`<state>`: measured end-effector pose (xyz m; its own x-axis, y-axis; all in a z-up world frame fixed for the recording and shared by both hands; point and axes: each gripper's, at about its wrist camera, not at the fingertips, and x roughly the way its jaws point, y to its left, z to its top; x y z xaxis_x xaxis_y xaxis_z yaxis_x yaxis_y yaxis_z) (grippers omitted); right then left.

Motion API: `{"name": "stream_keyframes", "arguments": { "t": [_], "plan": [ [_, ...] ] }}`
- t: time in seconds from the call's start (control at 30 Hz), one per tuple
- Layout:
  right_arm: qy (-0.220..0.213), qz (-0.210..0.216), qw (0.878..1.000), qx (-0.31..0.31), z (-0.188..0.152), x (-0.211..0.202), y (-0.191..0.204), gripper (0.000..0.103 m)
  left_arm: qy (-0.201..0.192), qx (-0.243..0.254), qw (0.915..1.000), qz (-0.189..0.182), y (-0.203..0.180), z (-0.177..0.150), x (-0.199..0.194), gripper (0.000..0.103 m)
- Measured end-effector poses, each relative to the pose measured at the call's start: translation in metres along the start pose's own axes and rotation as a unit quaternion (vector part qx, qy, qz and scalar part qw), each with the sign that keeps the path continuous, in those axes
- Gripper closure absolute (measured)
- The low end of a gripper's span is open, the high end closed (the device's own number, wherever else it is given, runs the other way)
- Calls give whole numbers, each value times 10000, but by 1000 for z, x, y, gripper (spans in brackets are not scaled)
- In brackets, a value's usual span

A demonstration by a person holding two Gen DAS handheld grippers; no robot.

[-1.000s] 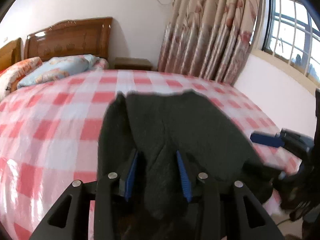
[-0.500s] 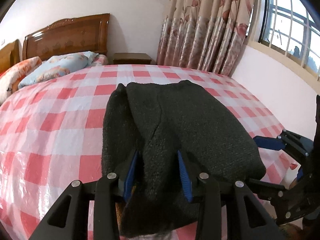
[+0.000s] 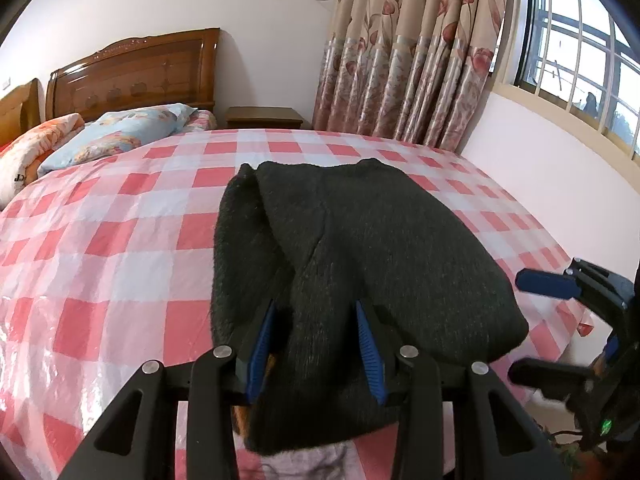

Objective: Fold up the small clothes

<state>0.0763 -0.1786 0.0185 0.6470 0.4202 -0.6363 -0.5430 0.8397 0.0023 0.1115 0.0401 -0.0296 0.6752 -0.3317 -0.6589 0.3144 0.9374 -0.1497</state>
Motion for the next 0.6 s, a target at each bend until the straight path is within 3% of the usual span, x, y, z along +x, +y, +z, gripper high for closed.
{"name": "stream_keyframes", "arguments": {
  "t": [0.23, 0.4, 0.6],
  "plan": [
    [-231, 22, 9993, 306, 3, -8, -10, 0, 50, 179, 9996, 204, -3, -12, -11, 62],
    [442, -31, 9966, 701, -11, 22, -24, 0, 55, 100, 9998, 148, 2, -14, -9, 60],
    [318, 215, 9944, 983, -12, 16, -34, 0, 41, 131, 9998, 174, 1, -16, -12, 60]
  ]
}}
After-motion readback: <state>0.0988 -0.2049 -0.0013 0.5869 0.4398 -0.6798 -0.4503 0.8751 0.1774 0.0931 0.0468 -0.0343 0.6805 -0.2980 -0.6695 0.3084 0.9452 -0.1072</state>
